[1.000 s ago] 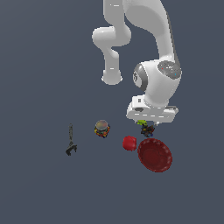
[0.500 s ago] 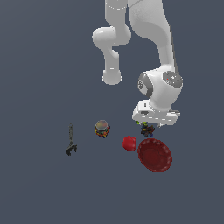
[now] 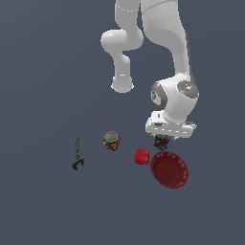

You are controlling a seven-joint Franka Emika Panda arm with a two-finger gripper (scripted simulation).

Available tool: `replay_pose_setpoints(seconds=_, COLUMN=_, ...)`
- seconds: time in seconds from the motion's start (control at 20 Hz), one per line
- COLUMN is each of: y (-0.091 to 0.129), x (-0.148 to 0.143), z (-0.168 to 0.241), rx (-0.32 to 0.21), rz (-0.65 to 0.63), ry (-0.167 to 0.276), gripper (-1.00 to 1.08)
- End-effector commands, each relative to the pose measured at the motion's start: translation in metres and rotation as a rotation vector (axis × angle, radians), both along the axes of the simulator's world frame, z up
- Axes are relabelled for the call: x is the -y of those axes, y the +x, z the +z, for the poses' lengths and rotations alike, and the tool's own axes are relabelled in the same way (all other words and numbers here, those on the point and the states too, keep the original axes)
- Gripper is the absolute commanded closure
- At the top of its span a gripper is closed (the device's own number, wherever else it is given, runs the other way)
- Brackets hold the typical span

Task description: Pick up a designated object from a clutter of objects.

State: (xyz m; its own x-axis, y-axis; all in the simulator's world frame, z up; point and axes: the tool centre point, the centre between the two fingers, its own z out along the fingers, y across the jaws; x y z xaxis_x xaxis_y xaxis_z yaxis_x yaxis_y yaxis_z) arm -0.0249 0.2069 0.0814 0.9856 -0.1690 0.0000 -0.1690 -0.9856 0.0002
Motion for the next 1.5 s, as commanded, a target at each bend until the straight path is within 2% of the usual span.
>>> replay_pose_setpoints(seconds=0.0, y=-0.001, x=0.0, z=-0.009, rx=-0.001, rz=-0.001, ry=0.0, gripper=-0.92)
replay_pose_setpoints(seconds=0.3, y=-0.001, x=0.0, z=-0.037, rx=0.0, rz=-0.001, ry=0.0, gripper=-0.92)
replay_pose_setpoints(seconds=0.55, y=-0.001, x=-0.001, z=-0.044, rx=0.0, rz=-0.002, ry=0.0, gripper=-0.92)
replay_pose_setpoints(seconds=0.6, y=-0.001, x=-0.001, z=-0.044, rx=0.0, rz=-0.002, ry=0.0, gripper=1.08)
replay_pose_setpoints(seconds=1.45, y=0.0, x=0.003, z=-0.031, rx=0.001, rz=0.0, ry=0.001, gripper=1.08)
